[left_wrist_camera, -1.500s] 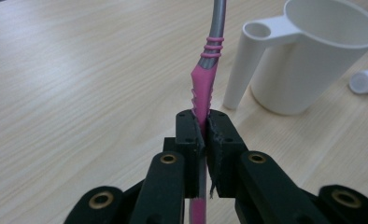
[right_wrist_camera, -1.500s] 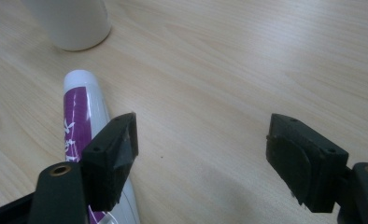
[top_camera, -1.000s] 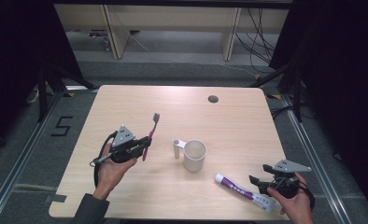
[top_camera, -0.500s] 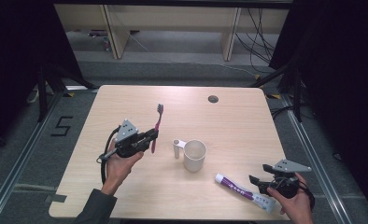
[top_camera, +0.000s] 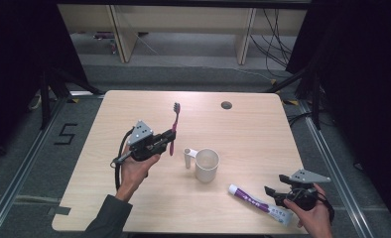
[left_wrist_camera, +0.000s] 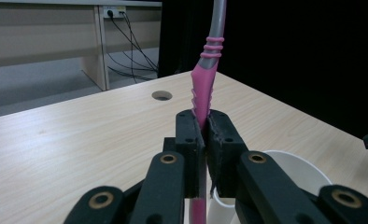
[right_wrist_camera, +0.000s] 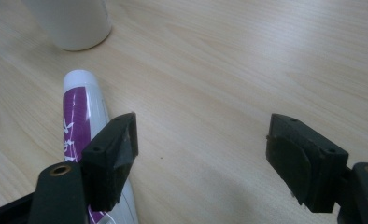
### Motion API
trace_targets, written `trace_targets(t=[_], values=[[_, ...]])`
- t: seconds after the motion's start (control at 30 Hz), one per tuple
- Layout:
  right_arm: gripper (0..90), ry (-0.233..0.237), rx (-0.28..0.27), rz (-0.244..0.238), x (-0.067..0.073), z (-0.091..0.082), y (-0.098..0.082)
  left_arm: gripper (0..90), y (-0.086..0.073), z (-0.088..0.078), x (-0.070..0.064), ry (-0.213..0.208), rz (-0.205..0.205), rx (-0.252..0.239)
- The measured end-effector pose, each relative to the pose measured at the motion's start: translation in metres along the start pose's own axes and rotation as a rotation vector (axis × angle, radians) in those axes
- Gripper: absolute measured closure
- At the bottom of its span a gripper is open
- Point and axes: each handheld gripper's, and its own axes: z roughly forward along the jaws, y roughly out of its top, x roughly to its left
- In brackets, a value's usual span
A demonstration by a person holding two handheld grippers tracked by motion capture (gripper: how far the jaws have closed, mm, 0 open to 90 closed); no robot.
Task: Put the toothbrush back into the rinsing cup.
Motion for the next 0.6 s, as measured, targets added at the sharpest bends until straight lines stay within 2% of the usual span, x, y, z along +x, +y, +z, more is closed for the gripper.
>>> trace_targets(t=[0.2, 0.6], values=[[26.1, 0.003, -0.003, 0.001, 0.0, 0.0, 0.0, 83.2, 0.008, 0.004, -0.003, -0.014, -0.003, -0.02], [26.1, 0.002, -0.001, -0.002, -0.001, 0.0, 0.0, 83.2, 0.012, 0.019, -0.011, -0.039, 0.0, -0.047]])
